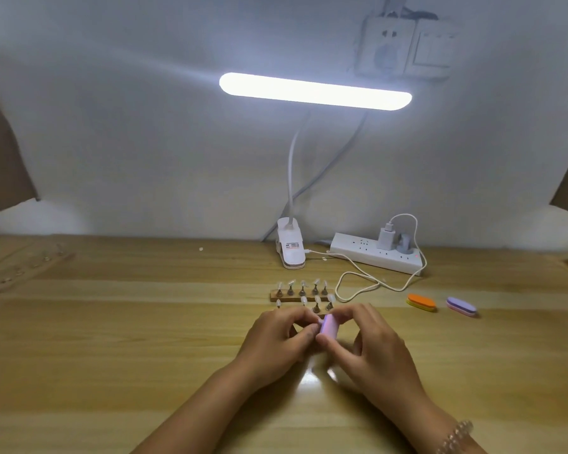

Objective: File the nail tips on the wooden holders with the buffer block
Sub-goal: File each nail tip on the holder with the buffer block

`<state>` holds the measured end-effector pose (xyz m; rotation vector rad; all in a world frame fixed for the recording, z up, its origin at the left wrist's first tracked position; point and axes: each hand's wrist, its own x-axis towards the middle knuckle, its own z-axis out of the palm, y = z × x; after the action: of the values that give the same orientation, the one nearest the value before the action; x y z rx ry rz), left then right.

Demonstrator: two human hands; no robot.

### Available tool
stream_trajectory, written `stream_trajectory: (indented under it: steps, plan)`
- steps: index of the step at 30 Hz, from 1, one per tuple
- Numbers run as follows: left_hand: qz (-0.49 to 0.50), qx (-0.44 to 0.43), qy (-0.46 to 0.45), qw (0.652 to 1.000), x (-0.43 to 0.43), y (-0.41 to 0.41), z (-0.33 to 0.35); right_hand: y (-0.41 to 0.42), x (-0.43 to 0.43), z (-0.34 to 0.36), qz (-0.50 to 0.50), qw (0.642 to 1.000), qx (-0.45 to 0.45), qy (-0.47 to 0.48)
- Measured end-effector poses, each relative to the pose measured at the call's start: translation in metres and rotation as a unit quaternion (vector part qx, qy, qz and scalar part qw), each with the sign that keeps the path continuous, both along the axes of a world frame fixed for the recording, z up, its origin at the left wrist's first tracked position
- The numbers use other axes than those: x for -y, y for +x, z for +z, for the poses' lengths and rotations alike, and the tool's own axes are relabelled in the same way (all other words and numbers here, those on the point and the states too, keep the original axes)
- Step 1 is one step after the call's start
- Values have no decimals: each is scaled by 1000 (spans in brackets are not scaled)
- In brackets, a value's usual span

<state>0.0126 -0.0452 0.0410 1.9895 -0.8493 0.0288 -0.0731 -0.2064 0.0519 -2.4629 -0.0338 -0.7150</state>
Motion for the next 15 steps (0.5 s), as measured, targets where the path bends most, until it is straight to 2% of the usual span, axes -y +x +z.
stream_trajectory:
  steps: [2,6,10,15]
  plan:
    - [-1,-2,-5,1000,1,0,0,2,4,1,-32,999,7,17]
    - [-9,1,5,1000,1,-1,1,-2,-5,0,18,999,13,-35]
    - [-1,-4,-6,1000,1,-2,1,1,3,1,-14,1000,3,-11]
    - [-11,0,-8,1000,1,-2,1,-4,-5,2,9,998,27,-64]
